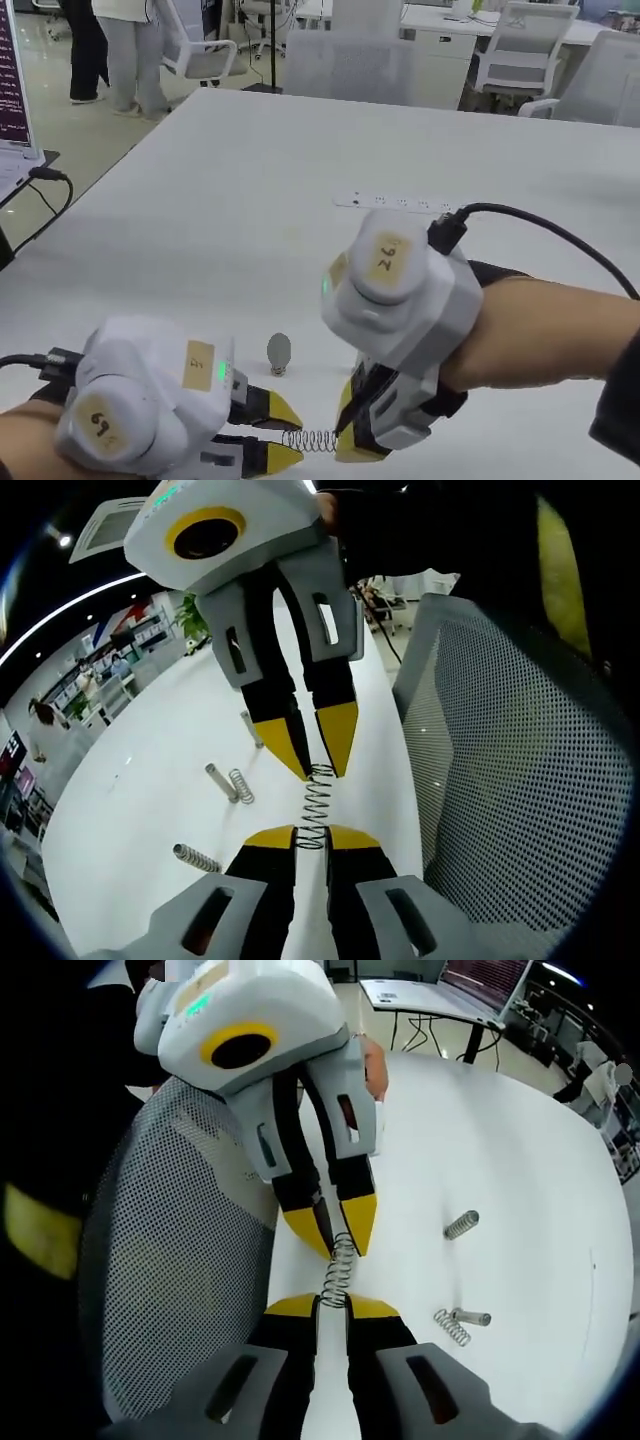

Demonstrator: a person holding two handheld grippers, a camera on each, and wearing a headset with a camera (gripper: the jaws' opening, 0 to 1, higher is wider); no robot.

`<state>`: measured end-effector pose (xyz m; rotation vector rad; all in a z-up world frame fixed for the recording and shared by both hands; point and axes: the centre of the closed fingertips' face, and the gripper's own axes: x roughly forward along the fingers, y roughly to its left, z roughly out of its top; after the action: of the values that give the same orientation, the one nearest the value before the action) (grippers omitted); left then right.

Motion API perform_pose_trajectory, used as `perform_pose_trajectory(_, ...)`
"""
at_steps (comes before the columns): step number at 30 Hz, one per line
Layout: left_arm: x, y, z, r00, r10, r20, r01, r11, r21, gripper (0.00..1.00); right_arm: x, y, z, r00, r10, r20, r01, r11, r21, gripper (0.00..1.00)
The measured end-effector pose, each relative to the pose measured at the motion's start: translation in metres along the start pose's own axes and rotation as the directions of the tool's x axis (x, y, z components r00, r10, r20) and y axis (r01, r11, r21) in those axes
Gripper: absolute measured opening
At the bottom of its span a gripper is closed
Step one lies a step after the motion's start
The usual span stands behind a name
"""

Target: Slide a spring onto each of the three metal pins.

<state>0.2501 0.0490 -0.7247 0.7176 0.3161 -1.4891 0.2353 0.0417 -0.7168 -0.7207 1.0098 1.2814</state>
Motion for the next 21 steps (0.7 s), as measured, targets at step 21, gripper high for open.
perform_pose_trajectory(21, 0.000, 0.010, 0.006, 0.9968, 0.041, 0.069, -0.031, 0.990, -0.134, 0.03, -0.018, -0.011, 0.027, 0.9921, -0.070, 0.104, 0.072, 0.997, -0.019, 0.07)
